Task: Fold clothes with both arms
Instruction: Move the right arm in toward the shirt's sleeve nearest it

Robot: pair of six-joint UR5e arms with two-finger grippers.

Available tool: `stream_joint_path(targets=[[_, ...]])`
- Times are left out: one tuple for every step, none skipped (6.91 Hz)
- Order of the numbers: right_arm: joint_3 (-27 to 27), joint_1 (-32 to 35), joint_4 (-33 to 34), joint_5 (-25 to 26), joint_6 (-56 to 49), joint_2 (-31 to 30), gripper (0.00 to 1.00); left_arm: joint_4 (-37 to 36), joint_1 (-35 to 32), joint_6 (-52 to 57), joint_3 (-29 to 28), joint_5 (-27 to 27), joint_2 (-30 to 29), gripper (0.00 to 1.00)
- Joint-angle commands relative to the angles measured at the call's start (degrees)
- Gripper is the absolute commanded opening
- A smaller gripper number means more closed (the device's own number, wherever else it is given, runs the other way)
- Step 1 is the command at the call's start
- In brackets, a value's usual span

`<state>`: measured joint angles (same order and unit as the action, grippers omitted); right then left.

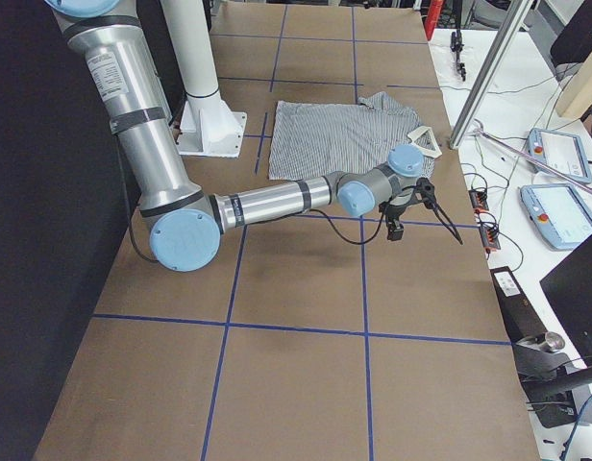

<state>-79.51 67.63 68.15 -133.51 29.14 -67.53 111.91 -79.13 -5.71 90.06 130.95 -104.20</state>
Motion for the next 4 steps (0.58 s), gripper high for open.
stream_joint_path(targets=[[9.25, -6.43, -12.13, 6.30, 15.83, 8.95, 1.00, 1.73, 2.56, -4.55, -5.75, -0.86, -5.28, 1.00], [11.37, -9.15, -12.07, 14.95, 21.34, 11.69, 1.00, 2.25, 4.14, -9.19, -5.77, -4.87, -5.92, 1.00], [16.70, -10.57, -12.42, 15.64, 21.40, 16.07, 1.00, 5.39, 4.07, -10.28, -5.86, -5.70, -5.23, 1.00], [21.02, -11.28, -16.86, 16.35, 21.40, 17.33, 1.00, 5.86, 4.07, -12.64, -5.60, -5.70, -5.74, 1.00]])
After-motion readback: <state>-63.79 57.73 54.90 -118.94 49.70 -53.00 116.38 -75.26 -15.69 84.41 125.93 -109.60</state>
